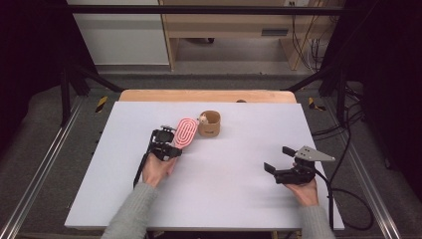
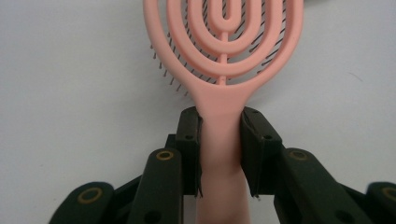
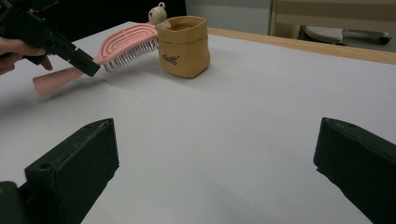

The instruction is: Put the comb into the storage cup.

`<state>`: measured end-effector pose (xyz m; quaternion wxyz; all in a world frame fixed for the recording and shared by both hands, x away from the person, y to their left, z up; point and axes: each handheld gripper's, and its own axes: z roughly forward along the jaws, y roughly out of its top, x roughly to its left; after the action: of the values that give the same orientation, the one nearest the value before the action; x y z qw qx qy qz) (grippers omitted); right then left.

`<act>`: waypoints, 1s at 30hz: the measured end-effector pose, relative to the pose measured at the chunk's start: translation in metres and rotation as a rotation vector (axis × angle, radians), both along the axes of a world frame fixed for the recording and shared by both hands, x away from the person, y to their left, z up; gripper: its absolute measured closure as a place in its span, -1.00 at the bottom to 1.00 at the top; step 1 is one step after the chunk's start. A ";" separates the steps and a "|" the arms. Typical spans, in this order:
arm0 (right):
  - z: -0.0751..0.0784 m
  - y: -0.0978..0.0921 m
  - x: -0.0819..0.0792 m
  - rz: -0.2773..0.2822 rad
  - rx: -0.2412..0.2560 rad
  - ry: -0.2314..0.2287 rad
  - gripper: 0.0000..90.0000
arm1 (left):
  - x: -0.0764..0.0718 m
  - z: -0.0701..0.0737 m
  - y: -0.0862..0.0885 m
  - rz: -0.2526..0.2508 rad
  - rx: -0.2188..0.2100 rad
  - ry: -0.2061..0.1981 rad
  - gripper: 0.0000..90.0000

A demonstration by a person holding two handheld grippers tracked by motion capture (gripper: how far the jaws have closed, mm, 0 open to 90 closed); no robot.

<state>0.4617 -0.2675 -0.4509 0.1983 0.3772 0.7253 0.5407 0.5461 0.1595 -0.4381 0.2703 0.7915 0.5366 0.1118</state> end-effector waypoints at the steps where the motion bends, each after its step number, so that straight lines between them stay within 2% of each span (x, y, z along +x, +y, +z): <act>1: 0.000 0.000 0.000 0.000 0.000 -0.001 -0.99 | -0.001 0.002 0.001 -0.006 -0.001 -0.006 0.56; 10: 0.000 0.000 0.000 -0.001 0.000 0.000 -0.99 | -0.013 0.014 0.012 -0.036 -0.013 -0.066 0.56; 14: 0.000 0.000 0.000 -0.001 -0.002 0.000 -0.99 | -0.016 0.017 0.018 -0.035 -0.031 -0.084 0.56; 23: 0.000 0.000 0.000 -0.002 -0.002 0.000 -0.99 | -0.024 0.020 0.030 -0.023 -0.035 -0.124 0.56; 30: 0.000 0.000 0.000 -0.001 -0.002 0.001 -0.99 | -0.030 0.024 0.039 -0.016 -0.061 -0.162 0.56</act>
<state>0.4616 -0.2671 -0.4509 0.1985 0.3777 0.7256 0.5398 0.5158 0.1989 -0.4144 0.3375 0.7755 0.5100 0.1569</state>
